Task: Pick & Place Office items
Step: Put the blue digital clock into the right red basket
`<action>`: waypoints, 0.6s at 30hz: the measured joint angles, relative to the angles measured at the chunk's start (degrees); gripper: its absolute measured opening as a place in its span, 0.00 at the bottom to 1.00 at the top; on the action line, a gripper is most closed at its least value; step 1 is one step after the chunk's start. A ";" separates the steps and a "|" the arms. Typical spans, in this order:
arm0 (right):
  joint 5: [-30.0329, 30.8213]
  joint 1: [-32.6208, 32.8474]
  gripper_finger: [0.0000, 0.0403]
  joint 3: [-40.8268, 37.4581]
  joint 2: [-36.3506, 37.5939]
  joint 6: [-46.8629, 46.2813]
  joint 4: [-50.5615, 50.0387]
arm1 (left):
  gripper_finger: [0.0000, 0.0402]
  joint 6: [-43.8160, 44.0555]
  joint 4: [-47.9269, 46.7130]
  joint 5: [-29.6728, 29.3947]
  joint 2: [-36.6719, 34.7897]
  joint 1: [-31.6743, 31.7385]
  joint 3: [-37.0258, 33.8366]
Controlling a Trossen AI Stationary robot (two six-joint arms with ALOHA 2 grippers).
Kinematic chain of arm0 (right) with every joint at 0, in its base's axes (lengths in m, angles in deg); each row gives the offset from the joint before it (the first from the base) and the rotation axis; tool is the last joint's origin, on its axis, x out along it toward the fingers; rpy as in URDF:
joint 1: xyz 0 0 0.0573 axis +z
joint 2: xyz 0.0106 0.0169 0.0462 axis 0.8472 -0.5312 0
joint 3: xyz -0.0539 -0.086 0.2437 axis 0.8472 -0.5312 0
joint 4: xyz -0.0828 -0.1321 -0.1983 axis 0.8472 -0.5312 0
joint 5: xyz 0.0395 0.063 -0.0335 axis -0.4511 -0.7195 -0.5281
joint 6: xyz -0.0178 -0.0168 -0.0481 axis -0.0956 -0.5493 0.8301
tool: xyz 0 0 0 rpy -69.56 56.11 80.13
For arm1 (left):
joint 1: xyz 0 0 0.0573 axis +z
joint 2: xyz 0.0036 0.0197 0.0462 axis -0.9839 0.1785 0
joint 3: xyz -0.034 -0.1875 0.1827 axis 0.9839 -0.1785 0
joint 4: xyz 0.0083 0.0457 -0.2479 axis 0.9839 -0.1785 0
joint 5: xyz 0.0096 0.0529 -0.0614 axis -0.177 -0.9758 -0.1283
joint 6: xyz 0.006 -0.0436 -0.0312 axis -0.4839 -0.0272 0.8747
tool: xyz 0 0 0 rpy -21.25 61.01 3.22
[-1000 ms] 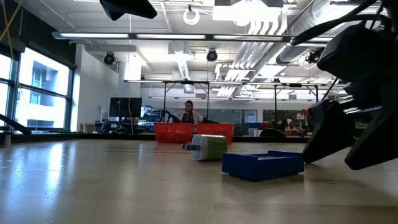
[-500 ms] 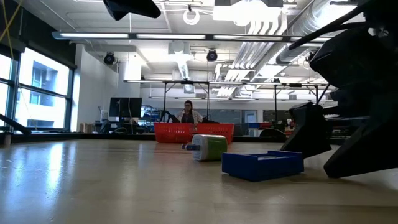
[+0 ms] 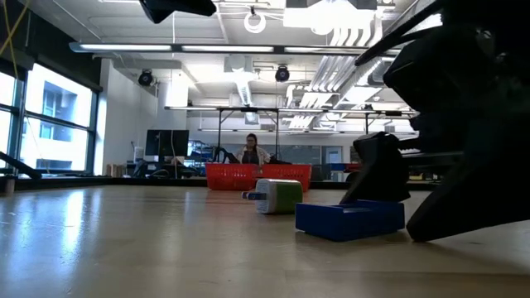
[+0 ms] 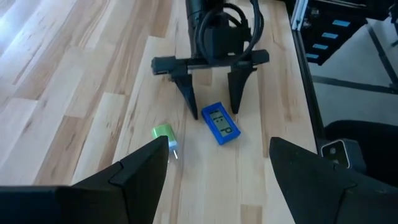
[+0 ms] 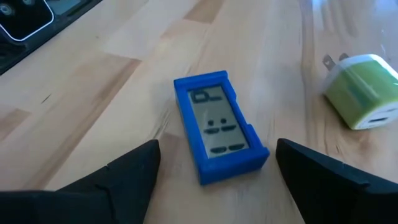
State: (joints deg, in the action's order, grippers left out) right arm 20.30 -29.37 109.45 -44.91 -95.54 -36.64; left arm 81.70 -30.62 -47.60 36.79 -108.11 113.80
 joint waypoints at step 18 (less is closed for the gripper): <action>-1.05 -0.60 0.78 1.24 0.22 0.05 -4.75 | 0.68 0.24 0.06 -0.07 0.00 -0.64 0.00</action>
State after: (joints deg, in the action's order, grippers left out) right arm 19.26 -29.97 110.70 -44.69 -95.49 -41.39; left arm 81.94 -30.56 -47.67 36.79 -108.75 113.80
